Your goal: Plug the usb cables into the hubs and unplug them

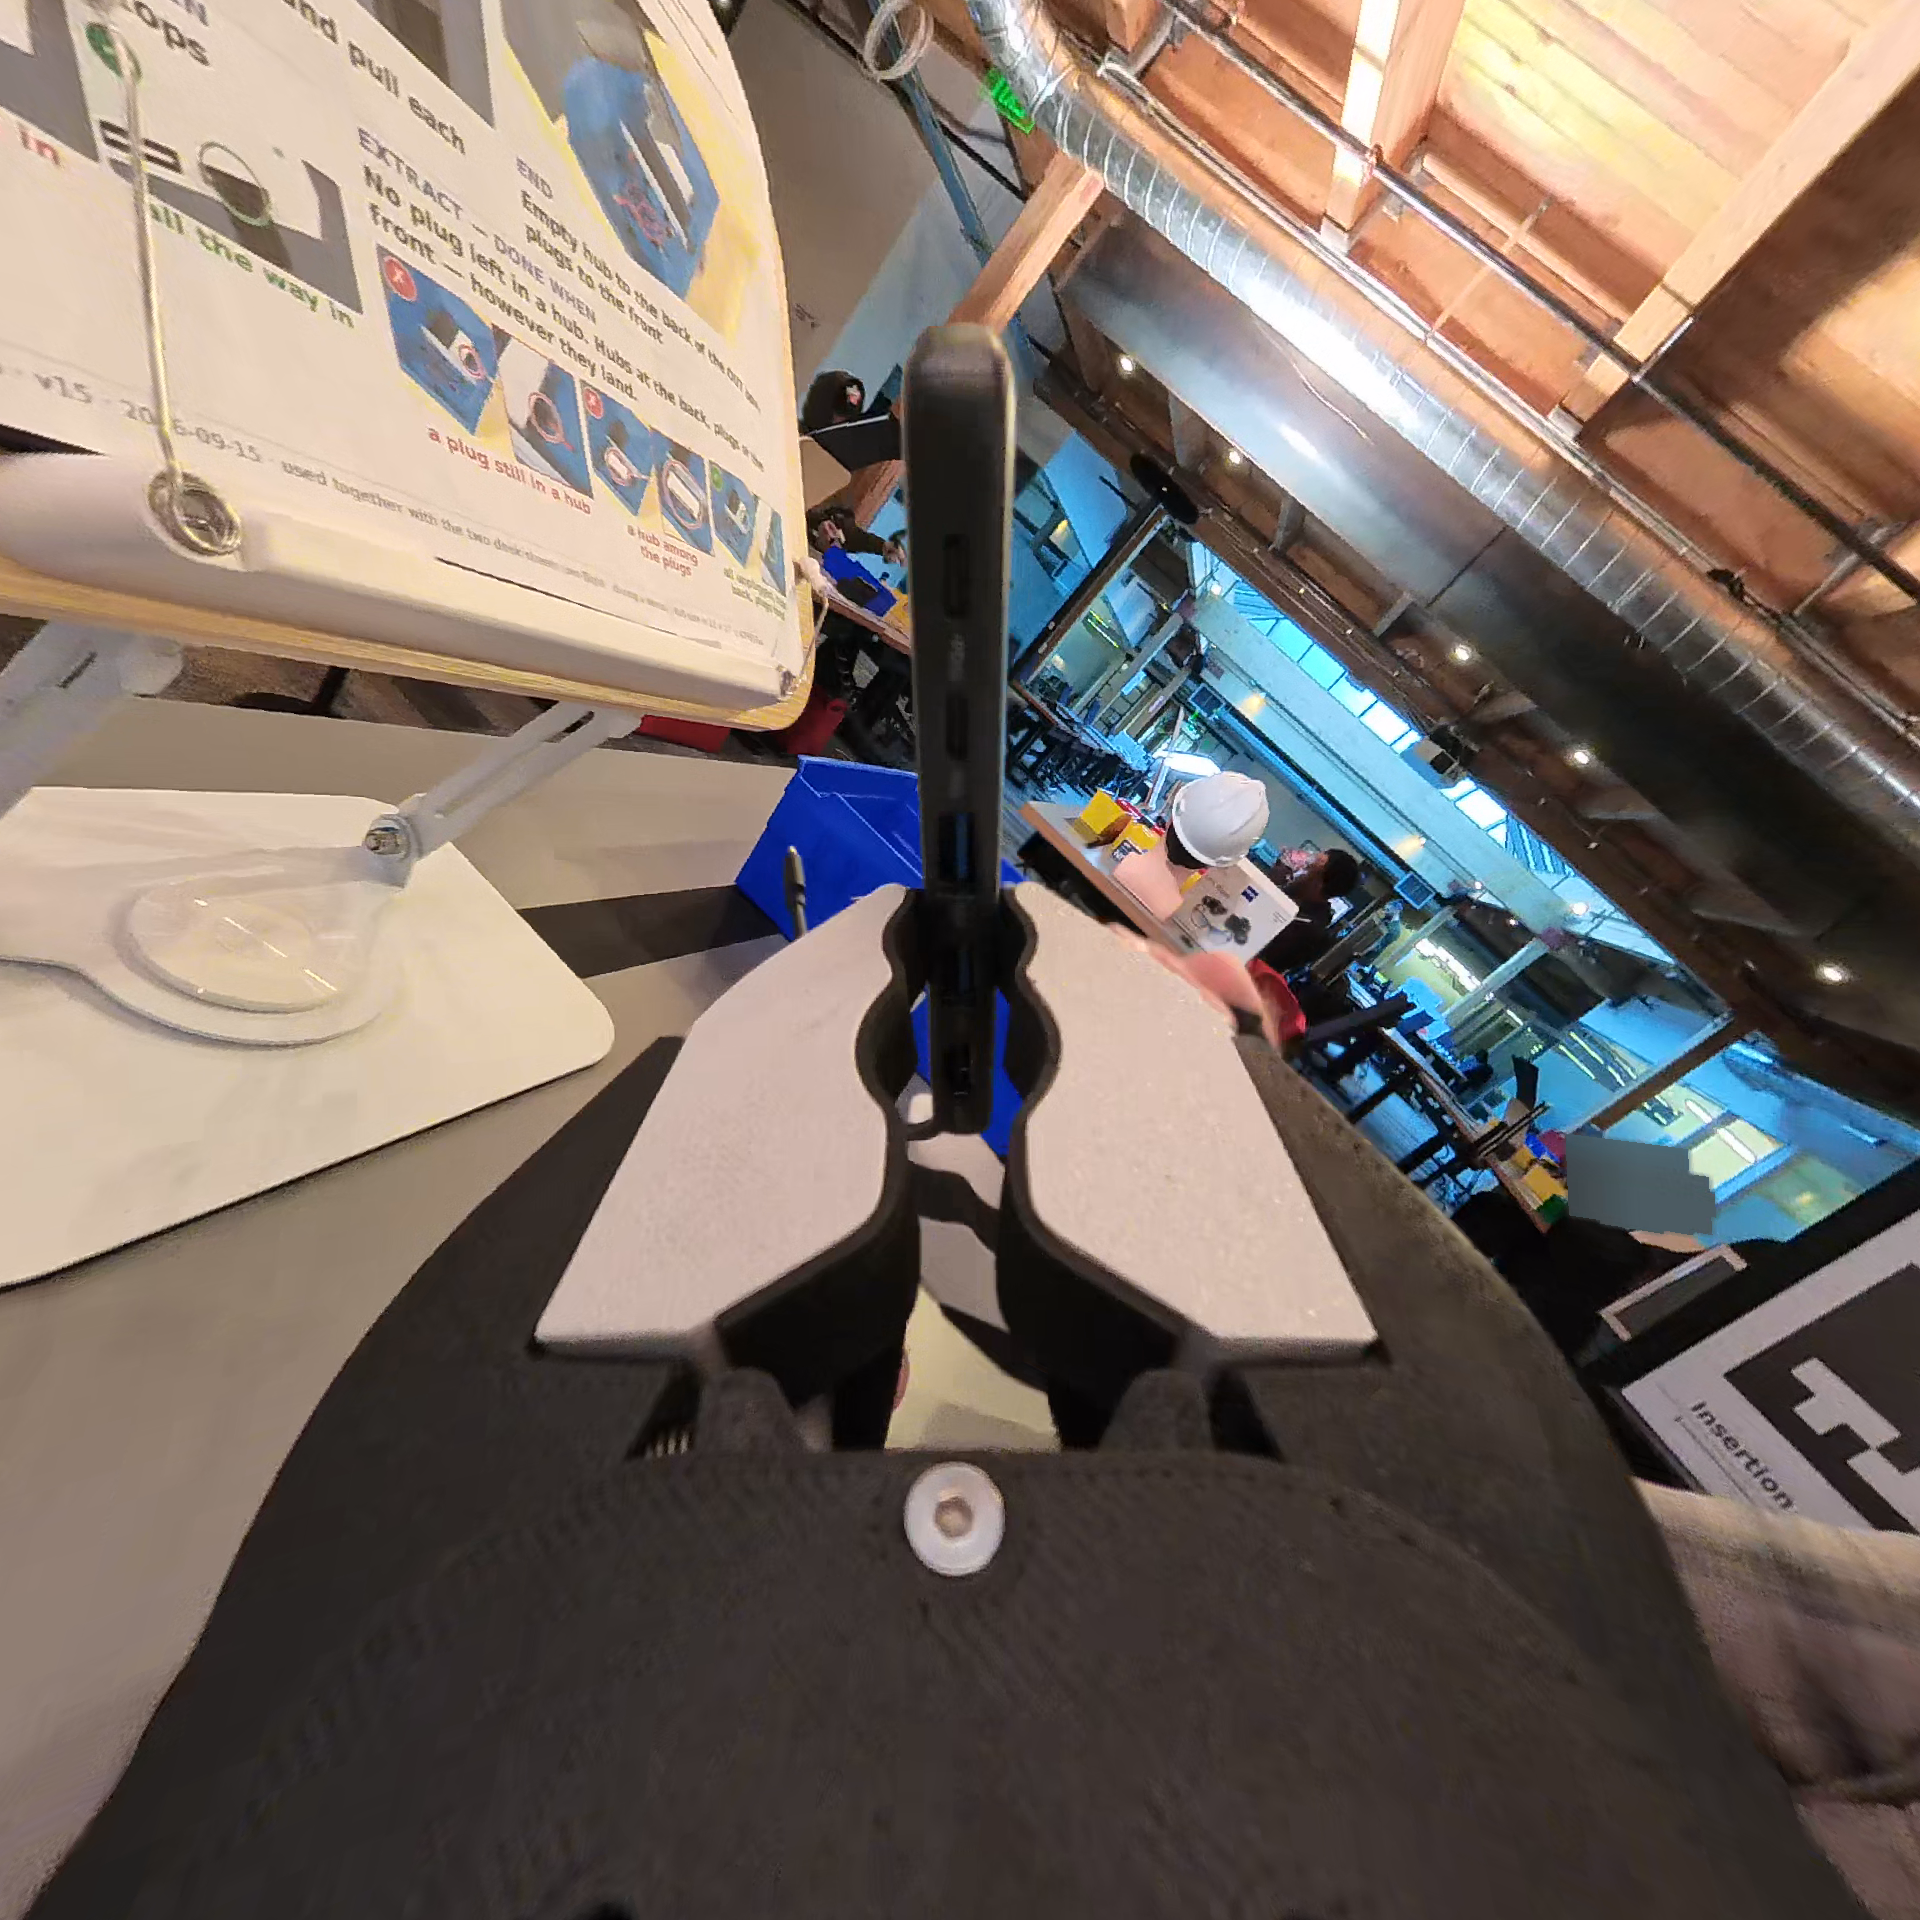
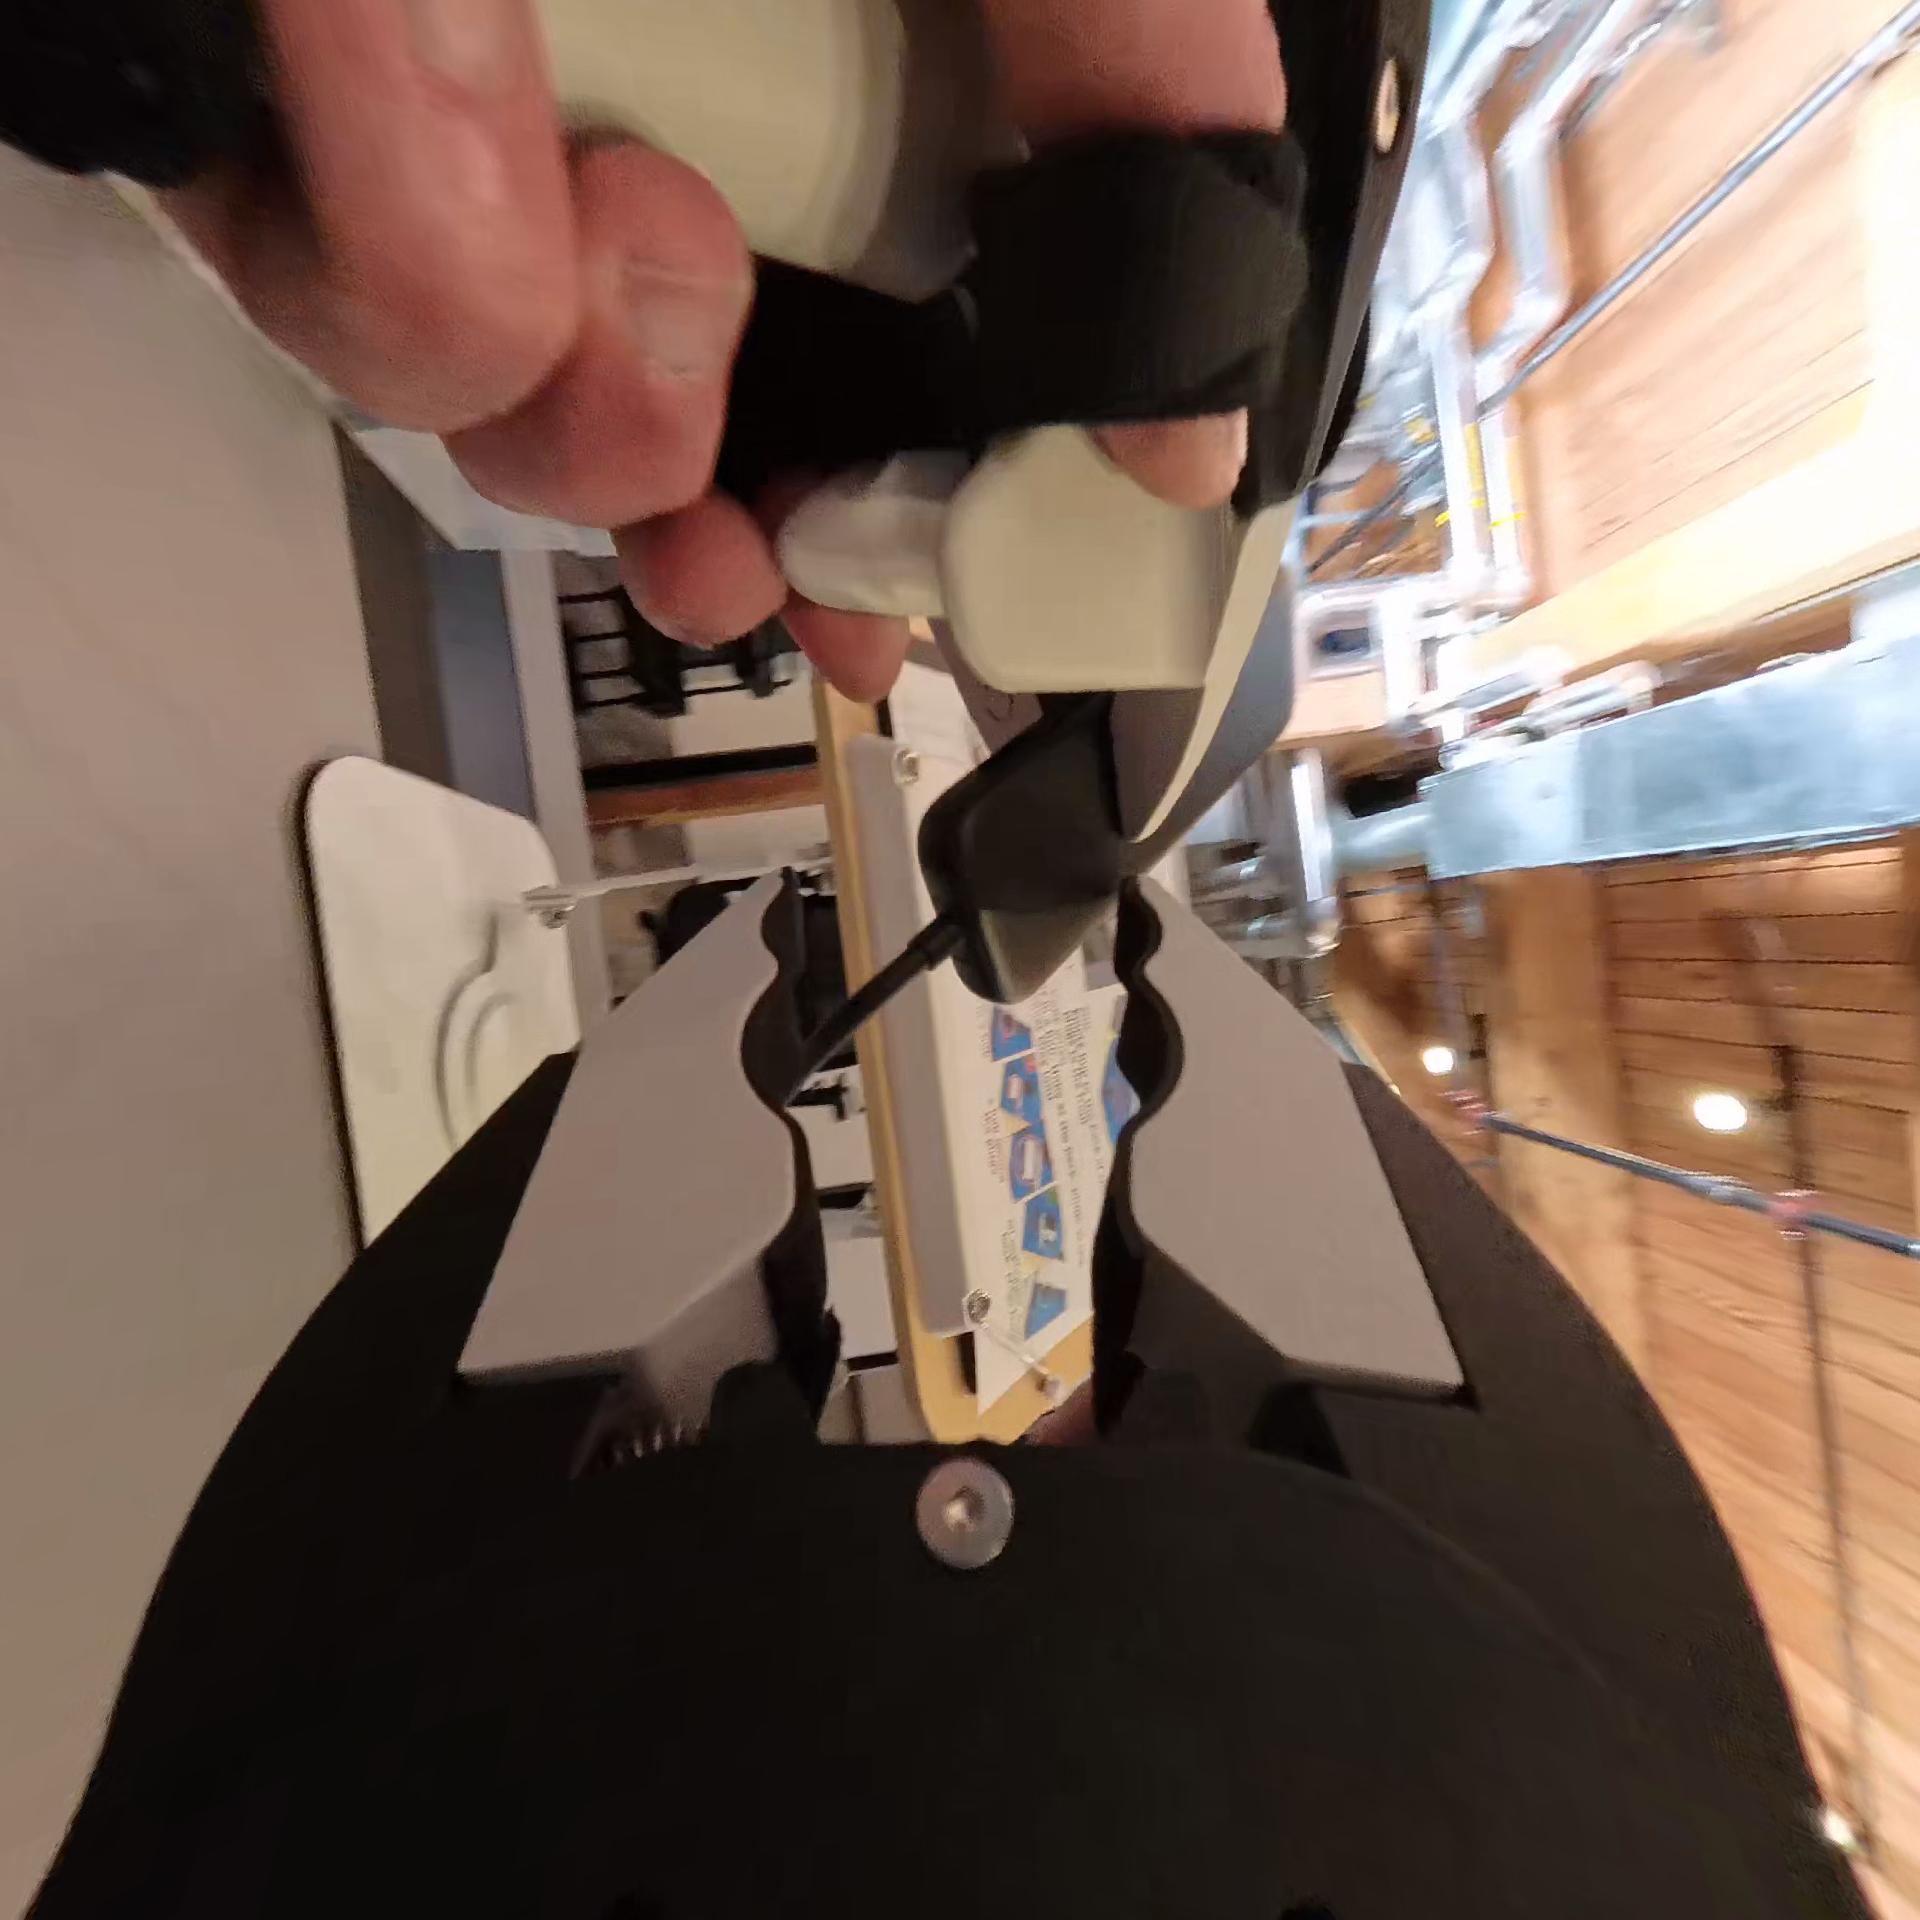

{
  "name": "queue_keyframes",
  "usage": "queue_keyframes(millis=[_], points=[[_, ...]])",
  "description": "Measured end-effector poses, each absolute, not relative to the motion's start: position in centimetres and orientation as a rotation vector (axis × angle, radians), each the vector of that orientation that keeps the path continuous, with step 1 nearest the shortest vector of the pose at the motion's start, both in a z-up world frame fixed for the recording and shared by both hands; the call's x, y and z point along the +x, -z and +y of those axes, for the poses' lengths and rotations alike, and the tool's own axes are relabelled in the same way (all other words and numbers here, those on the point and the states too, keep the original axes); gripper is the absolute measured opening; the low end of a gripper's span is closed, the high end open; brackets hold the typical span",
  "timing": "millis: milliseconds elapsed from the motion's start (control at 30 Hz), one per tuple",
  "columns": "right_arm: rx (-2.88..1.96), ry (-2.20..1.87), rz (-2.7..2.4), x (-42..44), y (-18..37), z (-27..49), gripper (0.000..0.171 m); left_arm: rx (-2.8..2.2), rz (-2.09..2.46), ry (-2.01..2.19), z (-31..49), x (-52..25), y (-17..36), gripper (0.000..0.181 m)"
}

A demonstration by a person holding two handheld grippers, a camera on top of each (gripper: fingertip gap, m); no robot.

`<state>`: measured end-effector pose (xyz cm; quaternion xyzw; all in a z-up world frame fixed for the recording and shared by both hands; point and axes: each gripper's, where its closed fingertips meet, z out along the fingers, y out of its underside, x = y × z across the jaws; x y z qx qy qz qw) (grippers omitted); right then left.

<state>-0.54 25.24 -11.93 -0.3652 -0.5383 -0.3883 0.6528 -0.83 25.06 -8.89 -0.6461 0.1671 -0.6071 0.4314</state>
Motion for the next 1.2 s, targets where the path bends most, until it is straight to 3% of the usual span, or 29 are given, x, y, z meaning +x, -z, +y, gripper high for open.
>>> queue_keyframes(millis=[133,200,333,467,767,1000,1133,1200], points=[[-0.761,0.934,-1.167,-0.3,11.4,24.9,0.042,-1.621,0.404,1.561,25.0,-0.8,8.8,0.013],[-0.755,0.927,-1.175,-0.1,11.1,24.6,0.022,-1.643,0.394,1.579,25.1,-0.6,9.3,0.013],[-0.851,0.843,-1.193,0.7,10.8,24.9,0.011,-1.641,0.424,1.557,25.2,-0.3,9.5,0.021],[-1.034,0.693,-1.22,2.7,10.5,25.7,0.009,-1.581,0.556,1.259,25.4,-0.3,9.6,0.032],[-1.253,0.452,-1.477,4.6,12.0,23.9,0.009,-1.078,1.099,-0.173,24.9,-0.7,8.5,0.05],[-1.263,0.499,-1.638,4.7,12.7,22.0,0.009,-1.012,1.401,-0.491,24.5,0.2,12.2,0.039],[-1.231,0.5,-1.676,3.9,12.3,20.9,0.009,-1.039,1.489,-0.53,24.6,0.0,13.7,0.043],[-1.23,0.489,-1.684,3.7,12.2,20.5,0.009,-1.033,1.49,-0.549,24.6,0.0,13.7,0.026]])
